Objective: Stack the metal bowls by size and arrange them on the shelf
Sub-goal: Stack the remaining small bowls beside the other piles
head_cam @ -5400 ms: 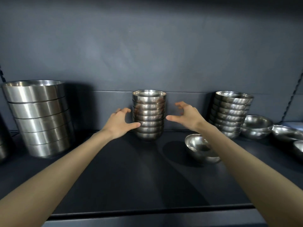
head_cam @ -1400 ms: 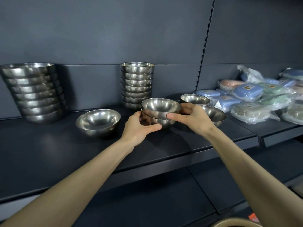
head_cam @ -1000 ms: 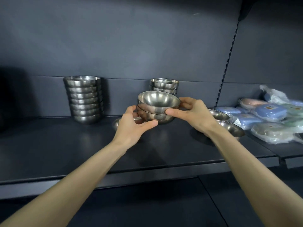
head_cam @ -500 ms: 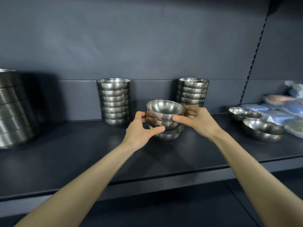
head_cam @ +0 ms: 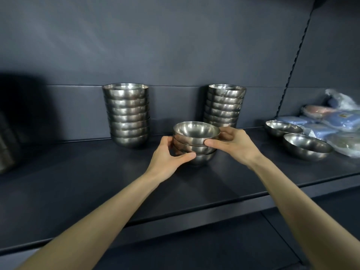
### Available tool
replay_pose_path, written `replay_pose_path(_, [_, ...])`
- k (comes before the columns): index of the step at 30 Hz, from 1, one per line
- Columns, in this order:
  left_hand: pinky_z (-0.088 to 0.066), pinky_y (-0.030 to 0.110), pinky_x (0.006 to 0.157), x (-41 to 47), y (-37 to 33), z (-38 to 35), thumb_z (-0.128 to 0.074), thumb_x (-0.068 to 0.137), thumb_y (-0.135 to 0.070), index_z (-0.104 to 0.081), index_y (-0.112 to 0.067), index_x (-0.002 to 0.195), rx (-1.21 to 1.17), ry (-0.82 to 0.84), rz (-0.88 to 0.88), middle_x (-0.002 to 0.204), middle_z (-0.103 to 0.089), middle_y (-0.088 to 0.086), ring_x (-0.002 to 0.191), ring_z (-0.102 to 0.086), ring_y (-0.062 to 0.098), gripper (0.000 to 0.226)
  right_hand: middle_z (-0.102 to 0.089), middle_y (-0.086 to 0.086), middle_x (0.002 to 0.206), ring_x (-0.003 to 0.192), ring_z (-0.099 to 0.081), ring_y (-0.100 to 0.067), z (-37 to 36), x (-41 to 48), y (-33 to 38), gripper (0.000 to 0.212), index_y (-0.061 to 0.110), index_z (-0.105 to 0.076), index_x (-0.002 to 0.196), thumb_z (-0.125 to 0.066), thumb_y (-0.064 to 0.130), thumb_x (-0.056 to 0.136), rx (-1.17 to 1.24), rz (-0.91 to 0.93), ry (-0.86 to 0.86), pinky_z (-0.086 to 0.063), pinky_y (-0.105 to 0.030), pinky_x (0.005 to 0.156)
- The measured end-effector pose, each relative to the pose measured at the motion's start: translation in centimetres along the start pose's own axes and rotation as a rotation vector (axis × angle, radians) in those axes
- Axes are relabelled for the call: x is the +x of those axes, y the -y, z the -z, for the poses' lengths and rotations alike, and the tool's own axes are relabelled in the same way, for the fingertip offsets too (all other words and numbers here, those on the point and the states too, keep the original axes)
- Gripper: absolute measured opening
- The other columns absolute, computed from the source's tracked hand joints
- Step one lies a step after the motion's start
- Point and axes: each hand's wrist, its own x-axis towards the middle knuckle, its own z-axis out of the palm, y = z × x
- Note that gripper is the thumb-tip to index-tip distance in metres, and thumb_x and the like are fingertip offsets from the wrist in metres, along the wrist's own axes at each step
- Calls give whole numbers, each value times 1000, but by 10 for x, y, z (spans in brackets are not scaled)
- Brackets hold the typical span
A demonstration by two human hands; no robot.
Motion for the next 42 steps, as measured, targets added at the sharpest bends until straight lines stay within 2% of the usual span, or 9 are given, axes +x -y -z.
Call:
replay_pose_path(2, [-47,25,94,0,2,0,-84,69,-31,-50,-20,116,-8,0,-10,107,-63,-12,102,-60,2,59,-74,8,100,94,-68,1,0,-1,0,70,12,-61,123,-83,42,63,10,4,-7,-47,-5,76])
replay_pose_path(6, [-47,21,92,-1,3,-1,-83,69,-30,-50,-16,119,-8,-9,-18,107,-64,-11,103,-61,3,61,-75,8,95,89,-69,2,-2,-2,1,45,19,-66,108,-83,34,69,21,1,-20,-47,-5,73])
replay_pose_path(9, [-45,9,80,-1,4,-1,-83,70,-29,-50,-18,117,-1,-21,-30,102,-63,-16,96,-58,-7,59,-75,8,96,92,-70,-2,-1,-3,1,43,23,-66,106,-83,35,68,30,0,-25,-49,-12,81])
replay_pose_path(14, [-38,-5,71,-2,5,-1,-81,72,-31,-48,-15,125,22,-10,-54,105,-57,-20,93,-51,-15,64,-74,8,100,93,-69,-1,-3,-4,1,49,23,-64,112,-83,34,69,35,10,-25,-49,-8,78])
replay_pose_path(21, [-38,-5,71,-2,7,-1,-80,73,-29,-48,-11,127,14,-19,-57,105,-56,-19,92,-50,-14,65,-72,10,99,89,-68,3,-4,-7,5,45,25,-62,108,-84,31,69,65,3,-29,-49,-6,74])
replay_pose_path(27, [-38,-5,73,-3,7,-2,-80,73,-30,-49,-10,127,15,-18,-66,118,-60,-8,95,-52,-13,65,-73,12,93,89,-69,0,-4,-9,5,41,27,-62,102,-84,32,68,88,6,-34,-50,-11,79])
replay_pose_path(33, [-39,-5,70,-5,5,-3,-79,74,-33,-47,-16,129,-19,-14,-47,110,-57,-18,93,-51,-15,66,-74,14,90,90,-70,-2,-4,-9,5,31,33,-63,91,-84,31,68,99,12,-26,-50,-15,84])
replay_pose_path(37, [-36,-7,69,-5,4,-5,-79,74,-33,-45,-16,132,-24,-24,-56,110,-55,-18,93,-48,-16,69,-73,14,90,86,-69,2,-3,-10,7,30,35,-61,90,-83,30,69,103,14,-21,-49,-10,77])
replay_pose_path(42, [-36,-6,70,-5,4,-6,-79,75,-27,-48,-18,130,-51,-26,-57,104,-57,-23,86,-51,-25,64,-74,8,95,91,-71,-4,-3,-9,4,31,31,-65,93,-84,30,69,111,12,-29,-50,-18,86])
